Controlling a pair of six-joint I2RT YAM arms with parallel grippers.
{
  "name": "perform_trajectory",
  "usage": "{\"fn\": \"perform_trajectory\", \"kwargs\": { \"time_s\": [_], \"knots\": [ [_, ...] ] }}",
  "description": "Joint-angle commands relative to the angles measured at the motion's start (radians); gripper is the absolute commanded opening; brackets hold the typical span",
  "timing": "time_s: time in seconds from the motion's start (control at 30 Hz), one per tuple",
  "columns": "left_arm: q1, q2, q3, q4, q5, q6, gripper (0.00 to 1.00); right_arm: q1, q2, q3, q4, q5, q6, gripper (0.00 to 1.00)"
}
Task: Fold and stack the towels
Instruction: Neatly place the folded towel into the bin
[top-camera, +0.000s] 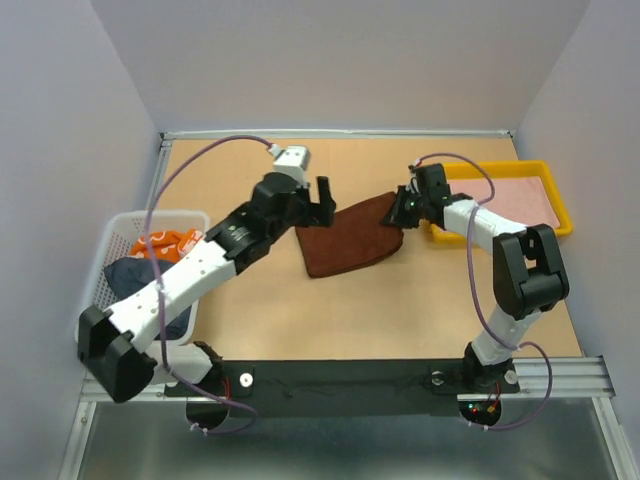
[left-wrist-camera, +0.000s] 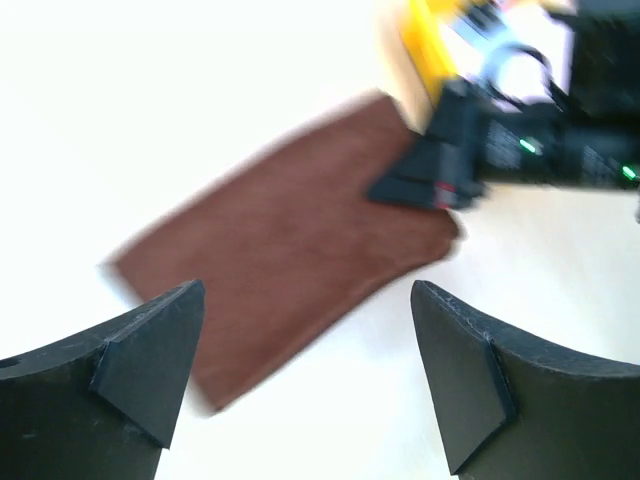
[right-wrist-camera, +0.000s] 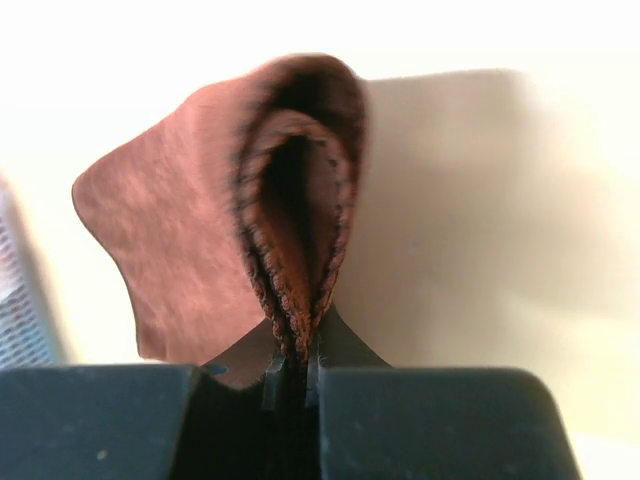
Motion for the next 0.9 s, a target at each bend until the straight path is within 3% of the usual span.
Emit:
{"fn": "perform_trajectory", "kwargs": {
  "time_s": [0.0,0.23,0.53,0.63,0.87],
  "knots": [
    [0.118,-0.133,-0.083,-0.057,-0.074,0.051,0.96,-0.081,-0.021,0.198,-0.309,0.11,-0.328,0.0],
    [0.255,-0.262,-0.225,-0.023,-0.04,0.082,0.96,-0.156,0.056,0.439,-0.544,0.302,-0.578,0.01],
    [0.307,-0.391,-0.37,0.041,-0.023,0.076,0.96,-0.205,0.122,0.549,-0.546,0.521,-0.793,0.01],
    [0.307,-0.388,-0.379,0.05,-0.025,0.07,0.96,-0.248,0.165,0.603,-0.546,0.633,-0.845,0.0],
    [0.307,-0.356,-0.384,0.053,-0.012,0.063,0.96,-0.318,0.21,0.704,-0.518,0.728,-0.888,0.0]
  ]
}}
